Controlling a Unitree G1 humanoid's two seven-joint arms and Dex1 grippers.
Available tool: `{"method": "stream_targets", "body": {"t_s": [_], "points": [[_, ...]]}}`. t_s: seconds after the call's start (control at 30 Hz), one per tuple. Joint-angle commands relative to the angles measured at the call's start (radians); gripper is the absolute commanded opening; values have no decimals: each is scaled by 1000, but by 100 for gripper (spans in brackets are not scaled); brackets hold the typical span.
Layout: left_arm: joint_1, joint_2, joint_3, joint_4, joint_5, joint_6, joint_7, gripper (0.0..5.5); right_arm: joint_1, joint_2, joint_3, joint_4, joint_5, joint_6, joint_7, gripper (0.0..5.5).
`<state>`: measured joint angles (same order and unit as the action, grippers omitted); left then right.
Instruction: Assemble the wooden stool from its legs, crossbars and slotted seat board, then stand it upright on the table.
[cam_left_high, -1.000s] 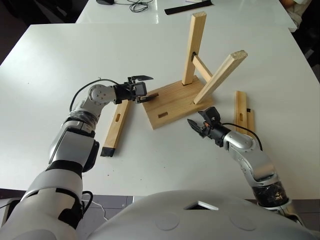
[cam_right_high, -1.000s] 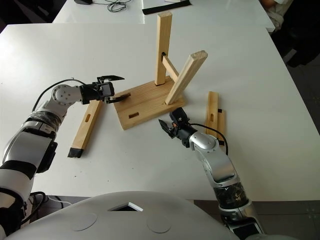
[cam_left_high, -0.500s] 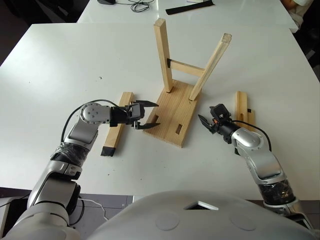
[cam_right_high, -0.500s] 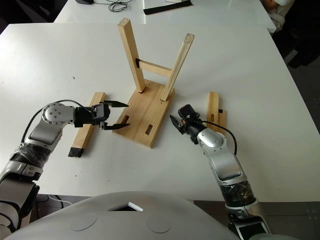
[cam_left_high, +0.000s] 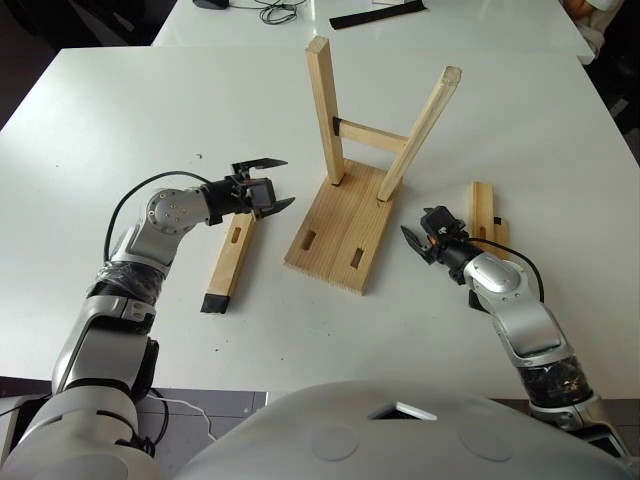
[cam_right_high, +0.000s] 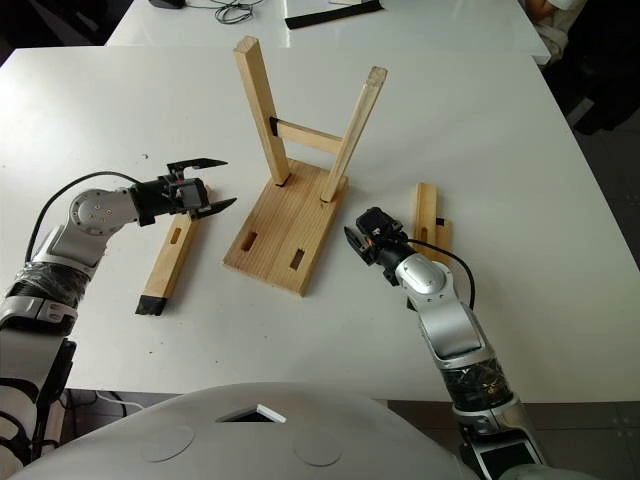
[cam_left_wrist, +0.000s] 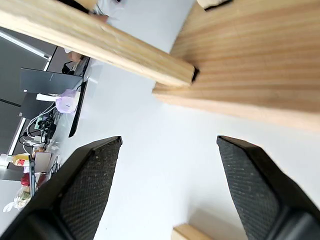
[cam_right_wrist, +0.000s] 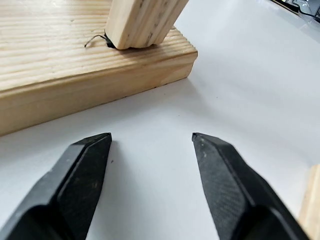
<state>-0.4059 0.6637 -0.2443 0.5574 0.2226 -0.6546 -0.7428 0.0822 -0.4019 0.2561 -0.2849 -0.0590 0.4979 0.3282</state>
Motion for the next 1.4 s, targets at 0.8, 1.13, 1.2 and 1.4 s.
{"method": "stream_targets", "body": {"t_s": [0.8, 1.13, 1.2, 1.4], "points": [[283, 80, -10, -396, -303, 111, -256, 353, 152, -72, 60, -87, -27, -12, 104, 300], [316, 37, 66, -502, -386, 342, -175, 353, 166, -102, -48, -195, 3, 25, 111, 300], [335, 28, 117, -573, -447, 485, -125, 353, 180, -92, -106, -241, 30, 49, 106, 300], [511, 61, 298, -896, -620, 1014, 72, 353, 230, -18, -276, -410, 114, 141, 47, 300]]}}
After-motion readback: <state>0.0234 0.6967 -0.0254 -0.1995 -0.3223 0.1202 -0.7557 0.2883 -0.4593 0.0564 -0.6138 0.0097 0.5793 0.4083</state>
